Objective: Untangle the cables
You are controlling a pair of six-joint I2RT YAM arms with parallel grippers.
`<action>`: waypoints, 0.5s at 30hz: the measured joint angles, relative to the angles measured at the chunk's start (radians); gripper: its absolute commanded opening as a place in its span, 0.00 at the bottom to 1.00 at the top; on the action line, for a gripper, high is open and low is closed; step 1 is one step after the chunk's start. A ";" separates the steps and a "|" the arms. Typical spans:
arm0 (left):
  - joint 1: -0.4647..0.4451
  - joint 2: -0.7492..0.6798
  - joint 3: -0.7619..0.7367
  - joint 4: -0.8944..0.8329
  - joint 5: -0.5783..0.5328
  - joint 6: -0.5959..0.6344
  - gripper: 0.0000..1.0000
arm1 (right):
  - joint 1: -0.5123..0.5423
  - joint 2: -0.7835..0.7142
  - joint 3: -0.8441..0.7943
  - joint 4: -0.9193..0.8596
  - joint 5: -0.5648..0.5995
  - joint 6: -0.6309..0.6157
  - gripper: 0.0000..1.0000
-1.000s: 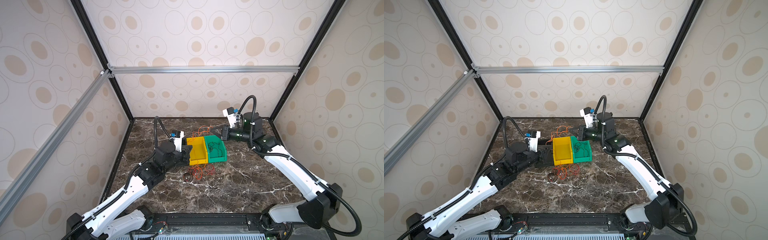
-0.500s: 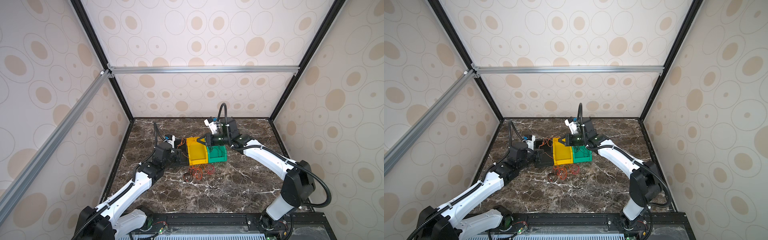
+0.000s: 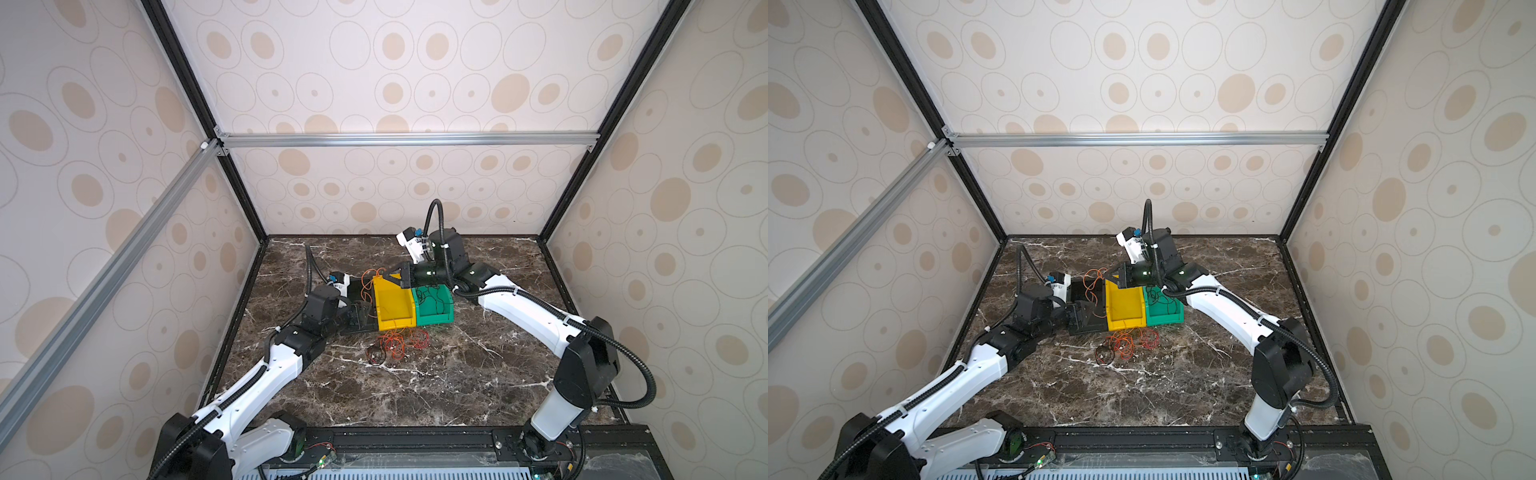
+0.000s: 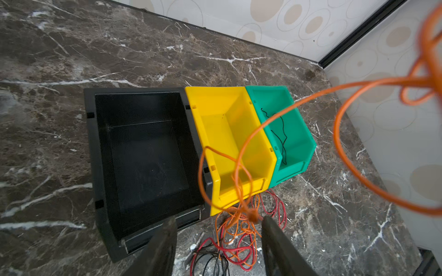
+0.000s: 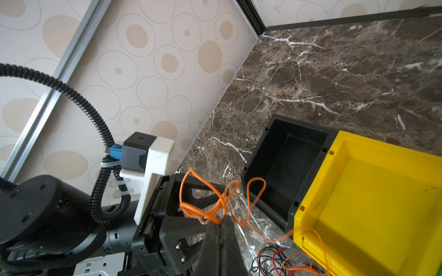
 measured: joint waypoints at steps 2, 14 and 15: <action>0.000 -0.046 0.000 -0.016 0.005 0.001 0.65 | 0.000 -0.001 0.004 -0.017 0.011 -0.008 0.00; 0.001 -0.137 0.015 0.029 0.147 0.080 0.73 | 0.000 -0.085 0.011 -0.106 0.000 -0.019 0.00; 0.001 -0.137 0.015 0.052 0.163 0.091 0.73 | 0.000 -0.090 0.013 -0.108 -0.008 -0.019 0.00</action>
